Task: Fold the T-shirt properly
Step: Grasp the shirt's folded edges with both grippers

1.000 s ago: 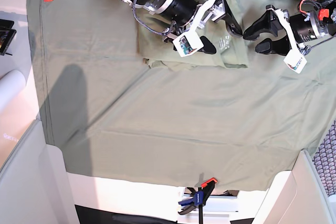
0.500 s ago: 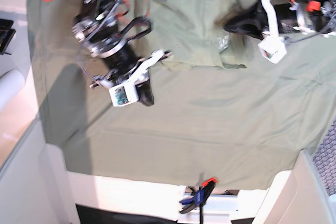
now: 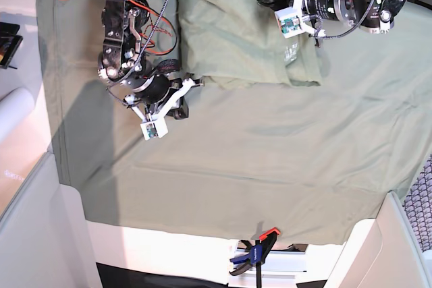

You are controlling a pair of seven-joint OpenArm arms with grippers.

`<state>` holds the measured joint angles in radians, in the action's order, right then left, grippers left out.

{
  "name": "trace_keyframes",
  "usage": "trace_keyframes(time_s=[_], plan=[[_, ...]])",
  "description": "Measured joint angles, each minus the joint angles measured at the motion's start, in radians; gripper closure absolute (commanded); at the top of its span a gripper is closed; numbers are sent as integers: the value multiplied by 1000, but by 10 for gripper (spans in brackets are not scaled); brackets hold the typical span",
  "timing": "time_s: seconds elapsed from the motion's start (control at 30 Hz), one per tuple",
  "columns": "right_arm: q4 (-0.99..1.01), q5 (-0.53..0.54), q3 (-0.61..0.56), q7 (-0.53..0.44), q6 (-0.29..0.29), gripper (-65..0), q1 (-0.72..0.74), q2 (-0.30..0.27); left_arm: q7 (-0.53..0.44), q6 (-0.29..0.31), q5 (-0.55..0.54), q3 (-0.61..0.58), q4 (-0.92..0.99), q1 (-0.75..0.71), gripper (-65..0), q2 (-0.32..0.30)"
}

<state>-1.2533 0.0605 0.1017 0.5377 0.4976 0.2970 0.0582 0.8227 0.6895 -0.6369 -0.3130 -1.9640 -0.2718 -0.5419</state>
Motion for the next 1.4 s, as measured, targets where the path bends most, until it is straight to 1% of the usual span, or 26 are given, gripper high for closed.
trace_keyframes(time_s=[0.07,0.23,0.4,0.93,1.0,1.1,1.2,1.33,1.4], plan=[[0,1,-21,-14,0,0,0,0,0,0,0,0,5,0,-6,-15],[0,2,-76,-14,0,0,0,0,0,0,-3,0,10,-2,-6,-35],[0,-9,-117,-14,0,0,0,0,0,0,0,0,69,-2,-6,-46],[20,-3,-118,-10,0,0,0,0,-45,0,27,-3,86,-2,0,-46],[39,-4,-118,-9,0,0,0,0,-47,0,56,-23,93,-1,0,-46],[53,-3,-118,-10,0,0,0,0,-97,-1,113,-70,115,0,0,-46],[53,-1,-124,-6,0,0,0,0,-146,4,142,-108,143,21,0,-50],[53,41,-145,13,0,0,0,-11,-154,34,136,-128,181,67,0,-53],[53,41,-154,13,0,0,0,-20,-155,47,127,-129,211,88,0,-37]])
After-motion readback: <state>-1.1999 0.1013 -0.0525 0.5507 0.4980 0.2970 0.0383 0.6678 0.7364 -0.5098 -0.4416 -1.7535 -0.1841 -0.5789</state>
